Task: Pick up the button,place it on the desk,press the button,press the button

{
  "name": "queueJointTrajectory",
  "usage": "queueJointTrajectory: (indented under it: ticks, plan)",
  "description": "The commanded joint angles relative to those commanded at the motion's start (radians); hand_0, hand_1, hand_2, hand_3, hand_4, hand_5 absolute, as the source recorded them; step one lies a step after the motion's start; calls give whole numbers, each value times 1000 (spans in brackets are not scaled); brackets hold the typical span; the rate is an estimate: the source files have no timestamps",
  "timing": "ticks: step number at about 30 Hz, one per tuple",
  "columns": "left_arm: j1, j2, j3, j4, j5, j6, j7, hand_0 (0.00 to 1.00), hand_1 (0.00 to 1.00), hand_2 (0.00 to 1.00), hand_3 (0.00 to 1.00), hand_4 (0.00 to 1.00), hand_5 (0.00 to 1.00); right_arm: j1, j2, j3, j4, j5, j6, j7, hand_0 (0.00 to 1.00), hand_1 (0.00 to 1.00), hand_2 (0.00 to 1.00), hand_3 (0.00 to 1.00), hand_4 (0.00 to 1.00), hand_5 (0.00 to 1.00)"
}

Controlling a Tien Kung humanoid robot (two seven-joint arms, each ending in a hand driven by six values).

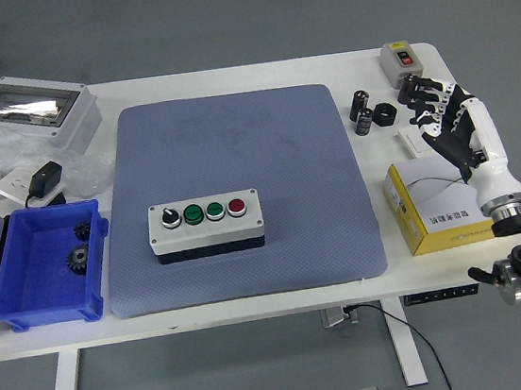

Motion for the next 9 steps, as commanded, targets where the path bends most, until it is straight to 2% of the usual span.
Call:
queueJointTrajectory:
  ticks: [5,6,9]
  plan:
    - [11,-2,7,0,-12,4,1,661,602,514,587,523,152,-7,1,6,1,8,-2,10,660,694,709,719,547,251]
    - [12,-3,9,2,-14,4,-2,661,602,514,587,523,152,-8,1,6,2,9,-2,12,702,701,718,719,562,255]
    - [15,-7,11,9,-21,7,-20,661,602,514,587,523,152,8,-5,1,5,10,-2,16,702,701,718,719,562,255]
